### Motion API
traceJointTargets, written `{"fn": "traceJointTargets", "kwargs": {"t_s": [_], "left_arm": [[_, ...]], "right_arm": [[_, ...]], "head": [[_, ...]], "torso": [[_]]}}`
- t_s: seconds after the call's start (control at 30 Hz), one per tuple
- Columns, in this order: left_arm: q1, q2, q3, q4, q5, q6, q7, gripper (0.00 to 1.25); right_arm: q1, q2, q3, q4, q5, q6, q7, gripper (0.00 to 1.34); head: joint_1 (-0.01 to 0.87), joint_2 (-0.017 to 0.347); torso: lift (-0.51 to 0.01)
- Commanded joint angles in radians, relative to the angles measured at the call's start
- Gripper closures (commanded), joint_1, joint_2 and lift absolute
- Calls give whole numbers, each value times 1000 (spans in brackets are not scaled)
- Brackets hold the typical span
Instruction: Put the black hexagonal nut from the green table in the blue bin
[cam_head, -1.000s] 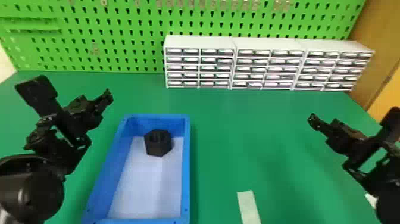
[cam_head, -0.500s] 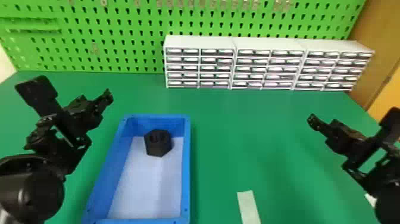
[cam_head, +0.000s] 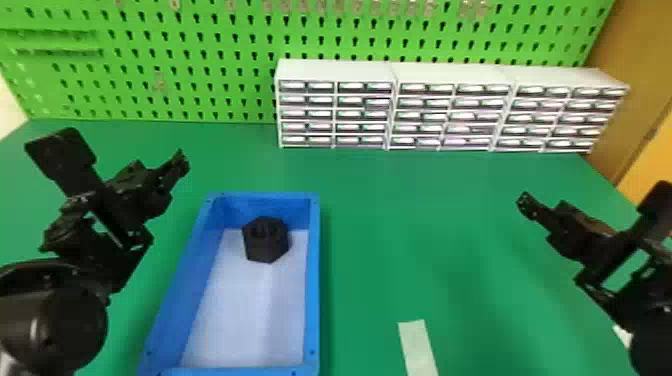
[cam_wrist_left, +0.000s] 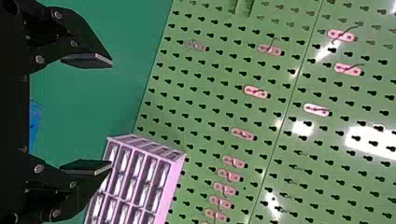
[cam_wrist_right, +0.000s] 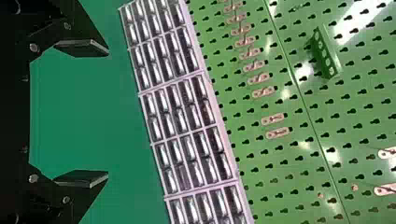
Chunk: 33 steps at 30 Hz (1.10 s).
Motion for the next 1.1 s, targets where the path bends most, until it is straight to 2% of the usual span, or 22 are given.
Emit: {"fn": "traceJointTargets", "kwargs": {"t_s": [0.0, 1.07], "left_arm": [[0, 0, 2, 2, 0, 0, 0, 476], [2, 0, 2, 3, 8, 0, 0, 479]], "right_arm": [[1, 2, 0, 0, 2, 0, 0, 346], [3, 5, -5, 3, 4, 0, 0, 348]], "head": [[691, 9], [691, 9]], "torso": [[-97], [-97]]}}
